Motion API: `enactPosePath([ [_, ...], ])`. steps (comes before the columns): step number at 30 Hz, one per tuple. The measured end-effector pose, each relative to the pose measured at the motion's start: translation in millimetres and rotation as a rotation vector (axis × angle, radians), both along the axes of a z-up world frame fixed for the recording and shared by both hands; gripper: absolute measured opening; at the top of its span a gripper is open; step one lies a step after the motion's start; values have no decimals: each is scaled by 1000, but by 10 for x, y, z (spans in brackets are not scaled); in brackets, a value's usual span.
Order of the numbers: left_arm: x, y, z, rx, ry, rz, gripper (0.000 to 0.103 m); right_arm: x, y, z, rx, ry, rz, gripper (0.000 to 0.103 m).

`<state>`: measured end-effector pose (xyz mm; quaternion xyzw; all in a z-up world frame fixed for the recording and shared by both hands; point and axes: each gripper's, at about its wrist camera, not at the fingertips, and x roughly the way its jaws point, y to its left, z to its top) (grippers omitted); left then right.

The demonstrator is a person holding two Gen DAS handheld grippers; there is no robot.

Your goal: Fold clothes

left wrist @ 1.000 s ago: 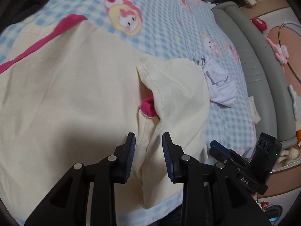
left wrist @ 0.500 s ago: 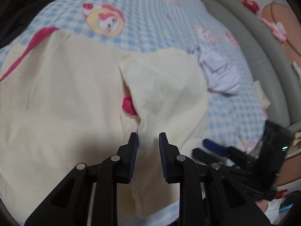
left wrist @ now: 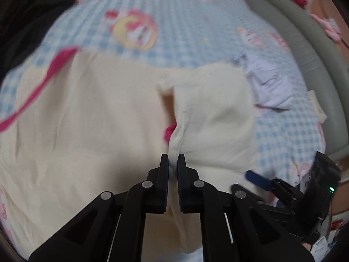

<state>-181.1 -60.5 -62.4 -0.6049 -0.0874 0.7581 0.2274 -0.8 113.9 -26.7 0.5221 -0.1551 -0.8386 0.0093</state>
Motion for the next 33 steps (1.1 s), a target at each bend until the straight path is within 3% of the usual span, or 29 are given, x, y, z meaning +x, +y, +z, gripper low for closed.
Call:
enactPosePath([
  [2,44,-80,-15,12,0,35,11,4,7,-43,-3,-1,9,57],
  [6,248,-167,204,57,99,53,13,57,113,63,-61,19,-13,56],
  [10,449,-32,337,141,160,-52,13,97,205,183,-81,55,-46,57],
  [13,505,177,255,197,127,-128,13,85,177,156,-52,48,-35,57],
  [17,397,290,-78,38,46,-115,12,129,184,43,-36,39,-67,57],
  [19,373,212,-105,15,21,-88,9,153,237,79,-3,40,-72,47],
  [20,372,175,-67,-6,24,-81,9,165,264,97,14,41,-74,48],
  [22,363,177,57,-6,53,-89,11,204,383,125,67,27,-95,54],
  [25,301,298,254,21,116,-129,17,234,484,200,-19,61,-41,54],
  [28,194,527,346,36,166,-177,19,89,417,317,-1,114,-13,56],
  [31,86,496,206,-100,152,-155,21,-120,311,161,14,73,7,56],
  [32,55,432,150,-160,145,-138,20,-165,295,45,63,17,-6,56],
  [33,24,320,123,-153,126,-119,20,-174,296,-13,74,-10,-9,56],
])
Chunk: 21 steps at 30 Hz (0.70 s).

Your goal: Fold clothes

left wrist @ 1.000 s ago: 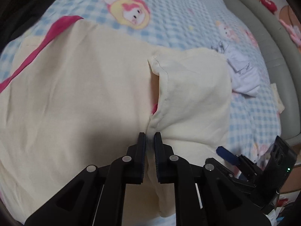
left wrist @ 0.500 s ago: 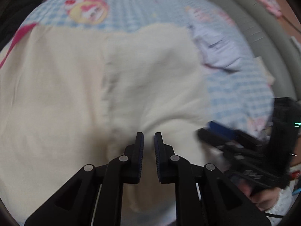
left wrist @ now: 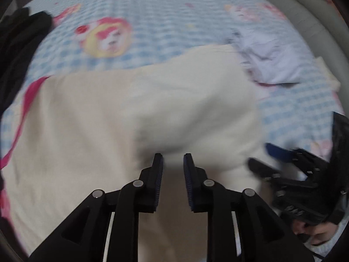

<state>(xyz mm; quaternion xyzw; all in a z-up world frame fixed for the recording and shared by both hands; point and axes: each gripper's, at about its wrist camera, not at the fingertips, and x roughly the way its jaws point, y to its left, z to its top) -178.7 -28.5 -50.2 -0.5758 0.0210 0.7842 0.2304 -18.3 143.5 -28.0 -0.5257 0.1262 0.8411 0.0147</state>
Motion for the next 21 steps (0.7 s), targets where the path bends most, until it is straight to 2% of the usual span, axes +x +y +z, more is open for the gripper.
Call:
enactPosePath([
  [2,-57,-204,50,31,-12,48,23,54,59,63,-16,23,-23,55],
  [4,-101,-336,132,66,-5,72,24,71,95,162,35,39,-37,55],
  [6,-107,-346,232,182,-7,64,25,33,132,295,8,85,-30,57],
  [8,-106,-247,247,260,-20,35,30,-65,139,400,-143,139,14,57],
  [9,-105,-186,246,293,-27,19,32,-122,91,403,-148,144,26,58],
  [10,-107,-91,191,260,-33,3,34,-180,42,404,-152,148,38,59],
  [12,-102,-59,124,156,-9,10,34,-322,-91,257,-65,85,72,57],
  [13,-99,-63,101,107,7,18,24,-338,-81,191,-38,51,68,50],
  [14,-95,-68,78,58,23,26,24,-353,-68,125,-11,17,64,44],
  [15,-102,-118,128,29,63,39,24,-318,3,170,-35,43,44,38],
  [16,-115,-192,216,10,117,55,25,-291,74,278,-55,89,33,41],
  [17,-170,-270,284,34,132,74,28,-263,144,387,-76,136,22,45],
  [18,-273,-349,312,83,111,106,31,-235,214,497,-96,182,10,57],
  [19,-390,-427,326,134,85,144,33,-301,235,572,-90,190,27,61],
  [21,-597,-503,263,181,40,208,33,-485,248,646,-47,185,46,61],
])
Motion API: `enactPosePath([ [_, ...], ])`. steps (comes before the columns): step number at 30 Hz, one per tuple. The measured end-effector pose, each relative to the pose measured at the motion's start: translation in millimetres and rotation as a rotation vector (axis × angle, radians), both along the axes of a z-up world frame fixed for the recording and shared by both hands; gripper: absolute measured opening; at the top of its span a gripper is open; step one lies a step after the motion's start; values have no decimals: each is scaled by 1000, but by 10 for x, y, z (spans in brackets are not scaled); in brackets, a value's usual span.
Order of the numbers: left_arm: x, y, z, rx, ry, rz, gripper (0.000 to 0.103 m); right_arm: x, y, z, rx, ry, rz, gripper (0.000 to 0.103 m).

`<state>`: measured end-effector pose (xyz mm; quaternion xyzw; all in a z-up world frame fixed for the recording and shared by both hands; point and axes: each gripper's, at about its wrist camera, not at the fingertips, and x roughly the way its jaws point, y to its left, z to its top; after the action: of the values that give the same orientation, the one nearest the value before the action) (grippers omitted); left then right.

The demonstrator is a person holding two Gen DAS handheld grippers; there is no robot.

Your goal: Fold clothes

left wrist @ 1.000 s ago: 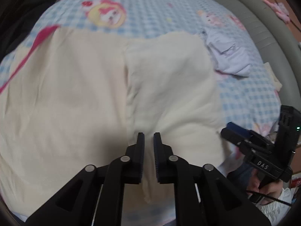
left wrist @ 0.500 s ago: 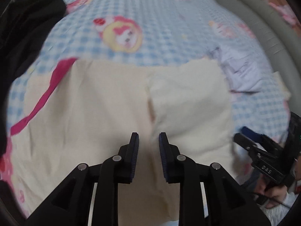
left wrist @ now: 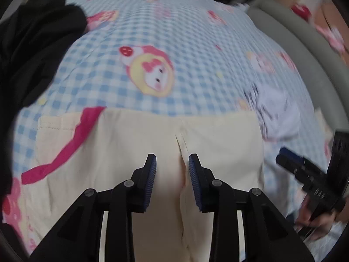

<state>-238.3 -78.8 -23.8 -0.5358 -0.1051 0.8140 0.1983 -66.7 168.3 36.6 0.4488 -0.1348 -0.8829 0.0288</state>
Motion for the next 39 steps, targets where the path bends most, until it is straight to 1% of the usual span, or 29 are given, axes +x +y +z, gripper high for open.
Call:
enactPosePath([
  [1,-104,-27,-55,34,-35,21,33,-61,-7,12,14,-8,-8,61],
  [3,-245,-16,-167,114,-105,41,33,-223,-20,32,-1,-13,-17,61],
  [4,-283,6,-228,150,-141,44,36,-290,-30,38,-11,-10,-14,61],
  [7,-303,136,-376,167,-220,28,50,-430,-49,-39,-6,-25,-28,61],
  [9,-298,256,-487,153,-262,-3,50,-519,-71,-201,1,-83,-42,61],
  [10,-290,287,-516,143,-263,-18,51,-517,-58,-287,-6,-100,-43,61],
  [12,-278,338,-550,127,-258,-40,48,-511,-31,-460,-22,-133,-46,61],
  [13,-275,358,-514,124,-238,-46,31,-494,-1,-503,-37,-136,-57,64],
  [14,-274,378,-456,119,-209,-54,10,-480,36,-524,-57,-136,-70,65],
  [15,-273,398,-399,114,-180,-61,11,-476,54,-519,-65,-133,-72,65],
  [16,-252,412,-274,97,-116,-68,10,-471,72,-513,-73,-129,-74,65],
  [18,-187,455,16,55,30,-99,10,-458,65,-475,-45,-115,-70,65],
  [19,-173,487,108,35,74,-114,10,-451,63,-469,-31,-107,-67,65],
  [20,-192,517,129,11,90,-125,10,-453,67,-471,-27,-102,-69,65],
  [21,-246,532,54,-21,75,-123,10,-461,94,-491,-44,-104,-76,65],
  [22,-312,539,-60,-57,48,-116,14,-469,121,-511,-61,-106,-82,66],
  [23,-393,503,-199,-75,3,-112,18,-477,149,-532,-78,-108,-88,66],
  [25,-517,471,-519,-92,-138,-107,24,-470,208,-490,-91,-101,-112,66],
  [26,-523,454,-560,-90,-153,-103,24,-467,238,-468,-98,-98,-124,66],
  [29,-374,396,-300,-109,-2,-53,27,-420,307,-264,-81,-33,-143,66],
  [30,-315,366,-209,-102,46,-30,27,-411,320,-191,-69,-7,-143,66],
  [31,-257,342,-124,-83,87,-11,29,-437,299,-168,-59,-2,-123,66],
  [32,-209,332,-82,-50,101,-13,29,-499,252,-180,-49,-20,-80,66],
  [33,-188,360,-116,15,62,-49,30,-563,190,-233,-48,-53,-32,66],
  [34,-177,405,-178,93,4,-96,33,-628,129,-288,-46,-87,17,64],
  [35,-163,446,-263,132,-46,-120,34,-684,64,-361,-15,-129,32,63],
  [36,-164,485,-358,94,-60,-116,34,-686,40,-397,15,-138,12,63],
  [38,-201,489,-525,-50,-48,-106,33,-672,76,-447,28,-125,-36,63],
  [39,-232,433,-564,-52,-60,-94,22,-652,119,-457,47,-121,-65,63],
])
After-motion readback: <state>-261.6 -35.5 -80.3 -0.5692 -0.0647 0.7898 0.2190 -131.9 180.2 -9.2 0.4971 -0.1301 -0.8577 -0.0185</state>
